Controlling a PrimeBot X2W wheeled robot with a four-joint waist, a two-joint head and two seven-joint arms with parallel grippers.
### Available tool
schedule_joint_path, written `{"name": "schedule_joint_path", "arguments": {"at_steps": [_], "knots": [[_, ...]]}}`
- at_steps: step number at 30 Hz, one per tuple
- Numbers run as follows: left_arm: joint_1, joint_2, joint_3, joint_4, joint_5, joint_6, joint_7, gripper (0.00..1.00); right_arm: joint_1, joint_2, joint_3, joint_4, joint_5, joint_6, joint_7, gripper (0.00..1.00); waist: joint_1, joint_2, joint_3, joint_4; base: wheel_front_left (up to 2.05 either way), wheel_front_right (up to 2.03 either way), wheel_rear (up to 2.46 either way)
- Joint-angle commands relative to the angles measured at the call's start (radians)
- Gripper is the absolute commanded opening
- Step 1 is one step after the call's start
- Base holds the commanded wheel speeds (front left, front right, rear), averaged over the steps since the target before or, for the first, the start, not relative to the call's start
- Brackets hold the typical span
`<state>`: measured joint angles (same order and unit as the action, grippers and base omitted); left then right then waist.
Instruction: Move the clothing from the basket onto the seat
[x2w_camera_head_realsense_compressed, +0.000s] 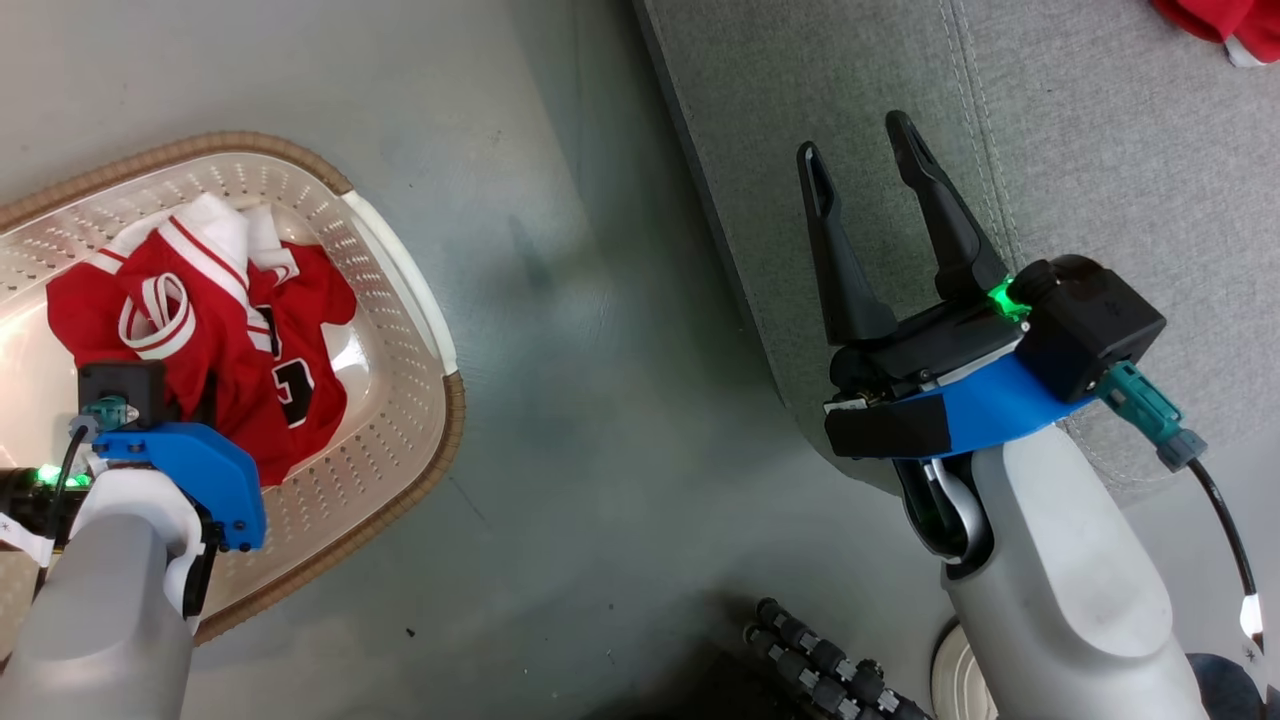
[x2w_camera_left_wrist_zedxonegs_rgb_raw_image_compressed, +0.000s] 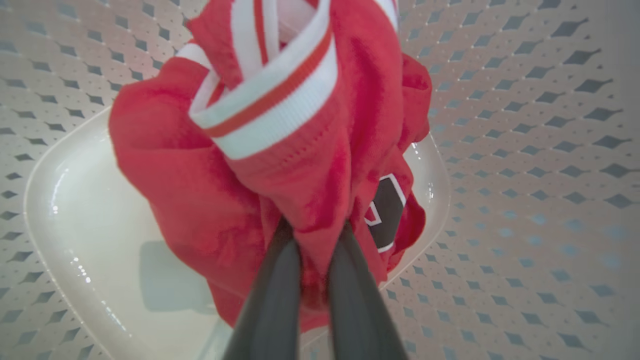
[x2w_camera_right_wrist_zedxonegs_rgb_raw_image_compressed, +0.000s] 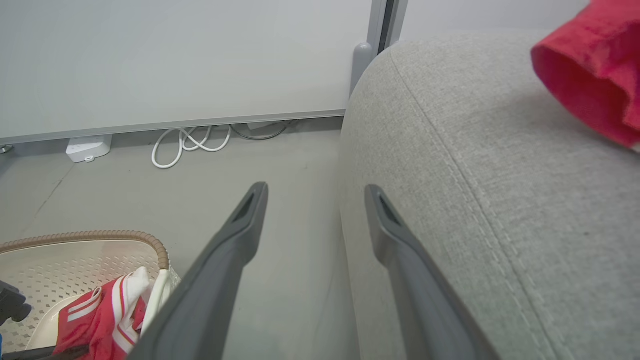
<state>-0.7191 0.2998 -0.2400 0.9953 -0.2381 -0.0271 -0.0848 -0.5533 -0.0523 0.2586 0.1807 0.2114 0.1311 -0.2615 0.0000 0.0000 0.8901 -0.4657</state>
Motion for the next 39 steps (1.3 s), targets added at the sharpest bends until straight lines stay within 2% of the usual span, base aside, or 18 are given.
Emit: {"name": "schedule_joint_path", "arguments": {"at_steps": [1,11,18,28,36,39], "knots": [[-0.016,-0.001,-0.004,0.008,-0.007,-0.003,0.000,0.00,-0.012,0.003,-0.003,-0.003,-0.004,-0.001,-0.004,1.00,0.0000,0.0000,-0.003,0.001,0.00,0.00,0.00],[-0.023,-0.018,-0.022,0.044,-0.015,-0.011,-0.013,0.00,-0.007,0.003,-0.002,0.005,-0.012,-0.001,-0.005,1.00,0.0000,0.0000,-0.022,0.011,0.00,0.00,0.00],[-0.029,-0.075,-0.040,0.076,-0.031,-0.022,-0.052,0.00,0.010,0.003,-0.018,0.029,-0.054,-0.001,-0.005,1.00,0.0000,0.0000,-0.117,0.061,0.00,0.00,0.00],[-0.019,-0.218,-0.121,0.123,-0.033,-0.082,-0.140,0.00,0.119,0.001,-0.083,0.092,-0.182,-0.001,0.034,1.00,0.0000,0.0000,-0.446,0.245,0.00,0.00,0.00],[0.007,-0.248,-0.223,0.096,-0.071,-0.101,-0.157,0.00,0.237,-0.021,-0.089,0.067,-0.202,-0.001,0.113,1.00,0.0000,0.0000,-0.679,0.359,0.00,0.00,0.00],[0.023,-0.251,-0.326,0.004,-0.147,-0.103,-0.136,0.00,0.281,-0.028,-0.088,0.044,-0.194,-0.001,0.146,1.00,0.0000,0.0000,-0.747,0.392,0.00,0.00,0.00]]}}
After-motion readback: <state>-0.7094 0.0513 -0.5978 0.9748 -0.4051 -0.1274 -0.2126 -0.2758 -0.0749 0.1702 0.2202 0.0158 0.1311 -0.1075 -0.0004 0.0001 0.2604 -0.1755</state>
